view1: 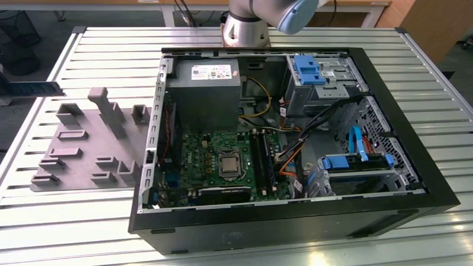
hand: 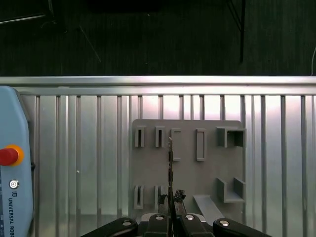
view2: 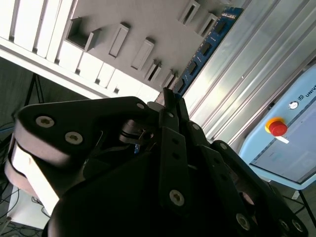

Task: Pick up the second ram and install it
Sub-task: 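Pick up the second ram and move it above second insertion slot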

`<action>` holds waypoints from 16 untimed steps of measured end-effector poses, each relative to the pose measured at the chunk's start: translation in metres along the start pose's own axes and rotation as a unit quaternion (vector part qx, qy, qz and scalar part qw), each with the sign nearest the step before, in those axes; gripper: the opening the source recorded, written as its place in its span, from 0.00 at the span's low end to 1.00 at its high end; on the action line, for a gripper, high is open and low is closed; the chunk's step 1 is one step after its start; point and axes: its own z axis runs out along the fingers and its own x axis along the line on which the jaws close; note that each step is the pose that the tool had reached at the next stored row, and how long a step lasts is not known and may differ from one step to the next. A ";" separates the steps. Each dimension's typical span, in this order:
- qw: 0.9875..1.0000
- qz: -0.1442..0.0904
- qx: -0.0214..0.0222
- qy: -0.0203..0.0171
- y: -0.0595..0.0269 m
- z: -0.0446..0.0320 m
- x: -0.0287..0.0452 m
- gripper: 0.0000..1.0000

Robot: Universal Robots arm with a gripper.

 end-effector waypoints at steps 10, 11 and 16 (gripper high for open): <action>1.000 0.000 0.000 0.000 0.0000 -0.0056 -0.0006 0.14; 1.000 0.000 0.000 0.000 -0.0001 -0.0057 -0.0006 0.14; 1.000 0.000 0.000 0.000 -0.0022 -0.0057 -0.0006 0.14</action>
